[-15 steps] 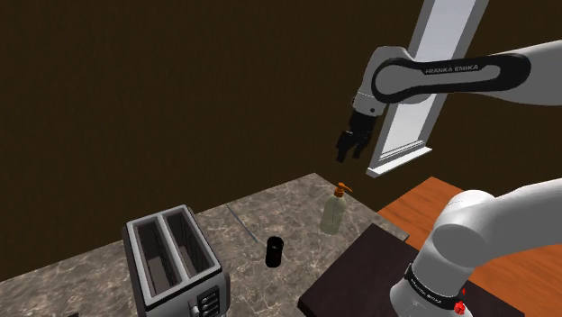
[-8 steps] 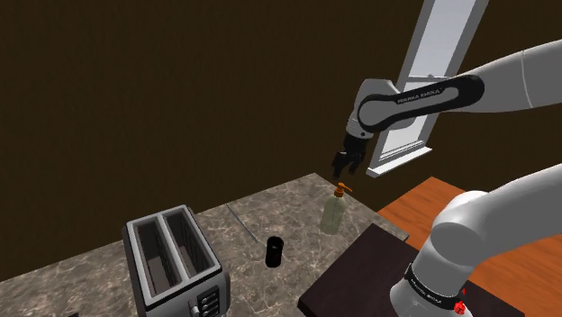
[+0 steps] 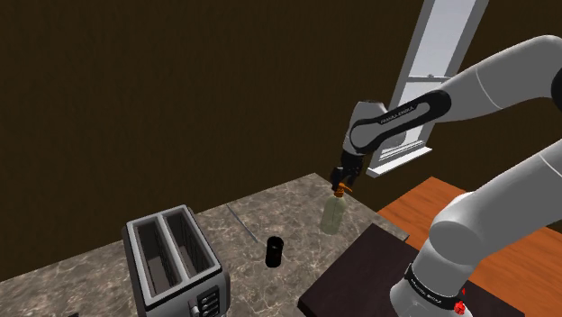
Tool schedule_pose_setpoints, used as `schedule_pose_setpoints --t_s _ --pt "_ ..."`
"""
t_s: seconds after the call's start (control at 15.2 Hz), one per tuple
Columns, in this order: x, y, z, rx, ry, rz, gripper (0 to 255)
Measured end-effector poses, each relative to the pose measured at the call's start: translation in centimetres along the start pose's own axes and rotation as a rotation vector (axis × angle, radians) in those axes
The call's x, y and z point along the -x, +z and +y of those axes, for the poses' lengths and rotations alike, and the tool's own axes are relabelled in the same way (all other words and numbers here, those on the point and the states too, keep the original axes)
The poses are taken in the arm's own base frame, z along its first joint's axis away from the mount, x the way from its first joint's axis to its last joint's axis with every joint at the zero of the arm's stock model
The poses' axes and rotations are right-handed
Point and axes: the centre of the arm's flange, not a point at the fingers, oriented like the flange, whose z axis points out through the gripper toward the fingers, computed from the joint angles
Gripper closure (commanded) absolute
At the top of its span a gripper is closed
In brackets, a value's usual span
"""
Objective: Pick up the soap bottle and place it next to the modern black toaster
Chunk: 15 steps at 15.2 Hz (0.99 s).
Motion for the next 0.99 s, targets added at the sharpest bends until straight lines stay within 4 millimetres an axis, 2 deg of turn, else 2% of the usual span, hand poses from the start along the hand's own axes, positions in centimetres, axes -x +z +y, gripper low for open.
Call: schedule_pose_setpoints --t_s 0.26,0.73,0.79,0.99 --pt "0.0 2.1 0.3 0.001 0.000 0.000 0" --pt "0.0 2.6 0.2 0.001 0.000 0.001 0" --pt "0.0 2.6 0.2 0.001 0.000 0.001 255" --pt "0.0 2.6 0.2 0.001 0.000 0.002 255"
